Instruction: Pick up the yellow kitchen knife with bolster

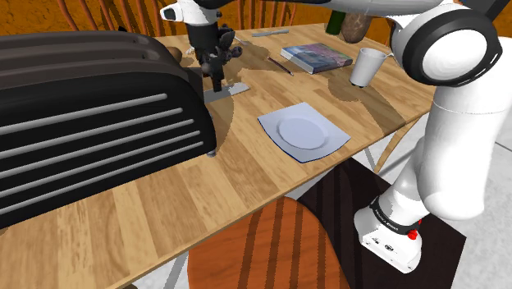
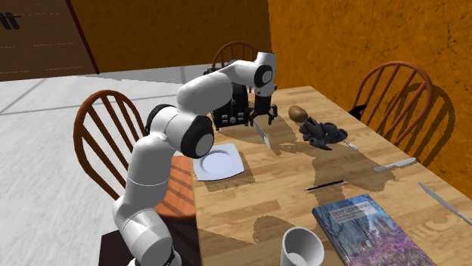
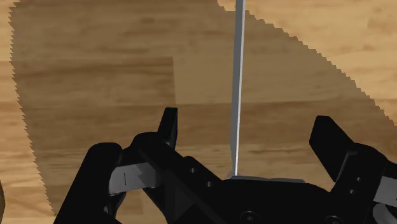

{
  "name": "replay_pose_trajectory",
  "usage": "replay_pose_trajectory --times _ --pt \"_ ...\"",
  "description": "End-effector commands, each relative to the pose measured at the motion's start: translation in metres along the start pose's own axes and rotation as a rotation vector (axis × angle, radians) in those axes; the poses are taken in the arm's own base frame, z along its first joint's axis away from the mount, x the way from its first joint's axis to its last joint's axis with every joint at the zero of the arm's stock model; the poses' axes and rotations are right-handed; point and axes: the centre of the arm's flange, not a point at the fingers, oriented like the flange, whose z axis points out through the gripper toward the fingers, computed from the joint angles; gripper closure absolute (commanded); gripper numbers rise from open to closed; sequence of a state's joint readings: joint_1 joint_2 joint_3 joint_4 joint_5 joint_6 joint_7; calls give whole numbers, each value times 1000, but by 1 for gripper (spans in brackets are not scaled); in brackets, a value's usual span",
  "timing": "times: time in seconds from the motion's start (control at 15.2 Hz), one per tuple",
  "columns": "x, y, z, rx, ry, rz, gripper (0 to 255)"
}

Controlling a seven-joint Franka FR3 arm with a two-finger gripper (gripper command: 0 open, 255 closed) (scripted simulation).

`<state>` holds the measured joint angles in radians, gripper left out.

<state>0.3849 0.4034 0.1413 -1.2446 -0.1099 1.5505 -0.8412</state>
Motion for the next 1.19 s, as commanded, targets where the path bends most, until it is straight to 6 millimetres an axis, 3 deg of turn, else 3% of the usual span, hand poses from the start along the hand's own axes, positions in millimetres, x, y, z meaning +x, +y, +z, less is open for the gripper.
replay_pose_trajectory --times 0.0,0.59,0.66,1.12 --pt "24 -4 -1 -12 0 -69 0" --pt "28 -2 39 -12 0 -69 0" --pt "28 -3 39 -12 0 -69 255" --pt "28 -3 39 -12 0 -69 255"
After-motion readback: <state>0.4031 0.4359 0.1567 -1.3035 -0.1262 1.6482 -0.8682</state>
